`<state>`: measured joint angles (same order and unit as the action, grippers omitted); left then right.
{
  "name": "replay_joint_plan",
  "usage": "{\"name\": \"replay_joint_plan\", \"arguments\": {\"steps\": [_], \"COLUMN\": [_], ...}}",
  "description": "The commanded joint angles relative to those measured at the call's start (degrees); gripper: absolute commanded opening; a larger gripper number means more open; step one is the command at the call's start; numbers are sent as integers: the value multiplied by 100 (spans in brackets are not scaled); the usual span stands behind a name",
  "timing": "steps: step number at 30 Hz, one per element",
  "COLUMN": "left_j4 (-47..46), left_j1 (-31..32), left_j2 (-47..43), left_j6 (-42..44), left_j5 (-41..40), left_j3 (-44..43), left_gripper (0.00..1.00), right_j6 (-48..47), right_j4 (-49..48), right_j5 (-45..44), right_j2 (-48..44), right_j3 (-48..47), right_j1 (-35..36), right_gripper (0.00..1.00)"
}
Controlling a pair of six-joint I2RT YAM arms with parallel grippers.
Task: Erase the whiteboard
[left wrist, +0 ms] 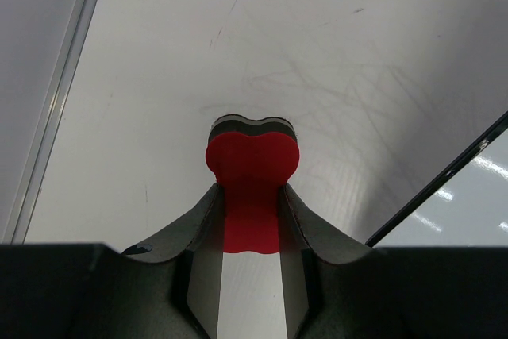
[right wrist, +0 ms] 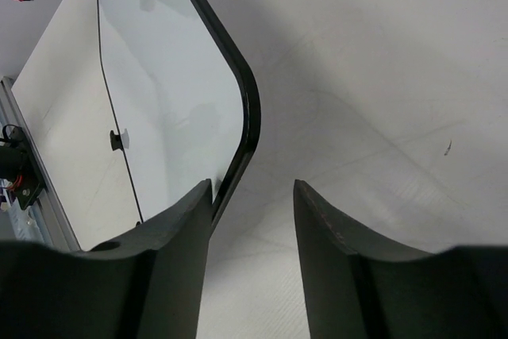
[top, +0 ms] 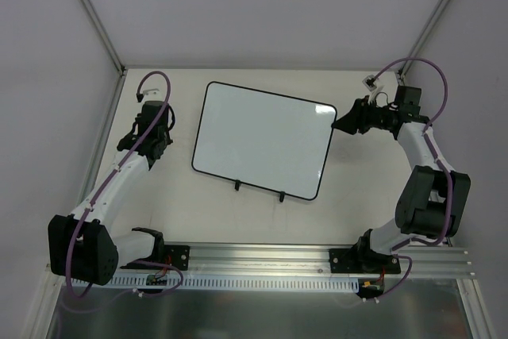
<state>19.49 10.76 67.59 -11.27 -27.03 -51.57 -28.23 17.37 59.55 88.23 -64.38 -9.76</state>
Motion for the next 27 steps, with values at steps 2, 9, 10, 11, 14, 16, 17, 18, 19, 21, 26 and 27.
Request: {"name": "replay_joint_plan", "arguments": {"steps": [2,9,10,11,14,16,17,18,19,21,26,27], "left_j4": [-85,-85,-77,-68,-76,-85,-77,-76,-76,-76,-50,-33], "left_j1": [-74,-101,-110,-118,-162,-206,-232,-276,-355,-452,-891,-944], "left_j2": [35,140,158,184,368,596,693,798,1008,1255,2178,2301], "left_j6": [28,11,-7,-7,-51,-77,-77,-95,-95,-69,-7,2], "left_j5": [31,83,92,136,241,320,373,530,610,855,1322,1427], "left_j3": [95,86,86,77,-11,-72,-142,-204,-326,-493,-1204,-1328], "left_gripper": [0,0,0,0,3,4,5,5,6,6,8,8], "right_j6": [-113,36,63,80,238,448,511,581,643,844,1320,1355], "right_j4": [-5,4,-5,4,12,4,4,4,4,4,4,4], "right_j5": [-49,-233,-277,-329,-628,-1091,-1269,-1427,-1681,-1919,-2965,-3080], "right_j2": [-332,-666,-788,-868,-1183,-1377,-1596,-1728,-1852,-2237,-3108,-3275], "right_j3": [40,118,136,180,198,207,215,224,233,268,505,549], "right_j1": [-17,-17,-17,-17,-17,-26,-26,-17,-17,-26,-8,-8], "right_gripper": [52,79,86,91,99,99,99,99,99,99,99,99]}}
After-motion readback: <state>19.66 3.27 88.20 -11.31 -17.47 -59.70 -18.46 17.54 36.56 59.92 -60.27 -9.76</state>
